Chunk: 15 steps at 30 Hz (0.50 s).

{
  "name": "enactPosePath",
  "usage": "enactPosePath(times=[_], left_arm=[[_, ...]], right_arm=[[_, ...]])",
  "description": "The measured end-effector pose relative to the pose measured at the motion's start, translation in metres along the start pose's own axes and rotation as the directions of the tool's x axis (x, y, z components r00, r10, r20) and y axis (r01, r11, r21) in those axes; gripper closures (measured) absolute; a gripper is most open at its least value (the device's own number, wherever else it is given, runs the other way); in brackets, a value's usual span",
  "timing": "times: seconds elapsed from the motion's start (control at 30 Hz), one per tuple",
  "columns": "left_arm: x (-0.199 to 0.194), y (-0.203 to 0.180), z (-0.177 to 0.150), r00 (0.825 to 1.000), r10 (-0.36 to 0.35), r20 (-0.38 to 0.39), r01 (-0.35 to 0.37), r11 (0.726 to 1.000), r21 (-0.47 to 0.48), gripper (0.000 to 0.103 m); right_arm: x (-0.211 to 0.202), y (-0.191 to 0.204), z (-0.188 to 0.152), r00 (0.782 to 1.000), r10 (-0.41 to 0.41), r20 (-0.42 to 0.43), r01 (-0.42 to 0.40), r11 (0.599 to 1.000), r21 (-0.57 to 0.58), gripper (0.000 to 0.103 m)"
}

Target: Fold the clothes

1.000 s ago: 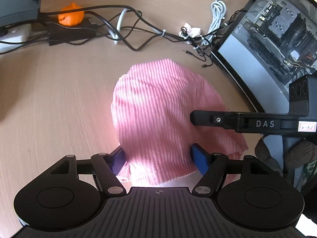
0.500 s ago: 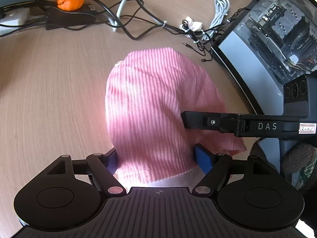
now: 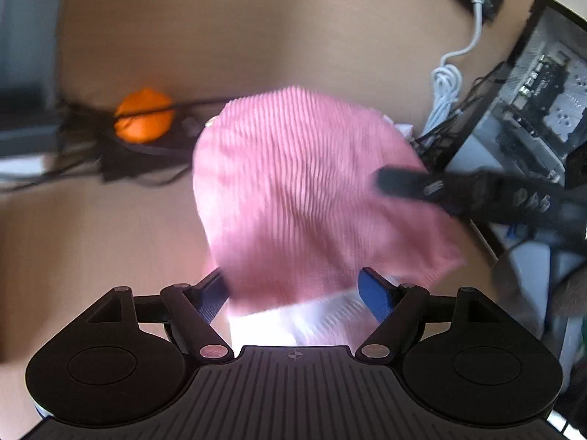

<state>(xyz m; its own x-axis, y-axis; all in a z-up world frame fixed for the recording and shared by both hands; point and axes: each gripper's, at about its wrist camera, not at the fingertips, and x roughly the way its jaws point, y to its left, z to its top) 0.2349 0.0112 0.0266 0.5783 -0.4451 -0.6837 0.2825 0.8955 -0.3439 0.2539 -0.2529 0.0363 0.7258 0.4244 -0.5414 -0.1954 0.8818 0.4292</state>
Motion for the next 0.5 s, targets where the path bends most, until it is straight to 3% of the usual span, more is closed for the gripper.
enactPosePath(times=[0.1, 0.23, 0.33, 0.4, 0.47, 0.5], left_arm=[[-0.007, 0.011, 0.004, 1.0, 0.015, 0.024, -0.014, 0.999, -0.038, 0.009], [-0.01, 0.025, 0.018, 0.994, 0.083, 0.074, -0.075, 0.992, -0.102, 0.009], [0.006, 0.042, 0.023, 0.994, 0.081, 0.068, -0.067, 0.978, -0.195, 0.009], [0.025, 0.054, 0.019, 0.999, 0.011, 0.045, 0.001, 0.966, -0.259, 0.009], [0.036, 0.053, 0.014, 0.998, -0.042, 0.037, 0.05, 0.963, -0.264, 0.01], [0.038, 0.048, 0.012, 0.997, -0.061, 0.04, 0.069, 0.969, -0.237, 0.015]], right_arm=[[-0.01, -0.017, 0.005, 0.998, -0.054, 0.033, 0.054, 0.999, -0.009, 0.015], [0.009, -0.022, 0.026, 0.994, -0.091, 0.059, 0.094, 0.994, -0.055, 0.015], [0.041, -0.022, 0.035, 1.0, 0.004, 0.012, -0.004, 0.999, -0.045, 0.012], [0.064, -0.027, 0.028, 0.996, 0.068, -0.059, -0.067, 0.998, 0.017, 0.011], [0.08, -0.032, 0.019, 0.985, 0.129, -0.111, -0.119, 0.989, 0.091, 0.011], [0.081, -0.034, 0.016, 0.978, 0.17, -0.12, -0.154, 0.979, 0.134, 0.014]])
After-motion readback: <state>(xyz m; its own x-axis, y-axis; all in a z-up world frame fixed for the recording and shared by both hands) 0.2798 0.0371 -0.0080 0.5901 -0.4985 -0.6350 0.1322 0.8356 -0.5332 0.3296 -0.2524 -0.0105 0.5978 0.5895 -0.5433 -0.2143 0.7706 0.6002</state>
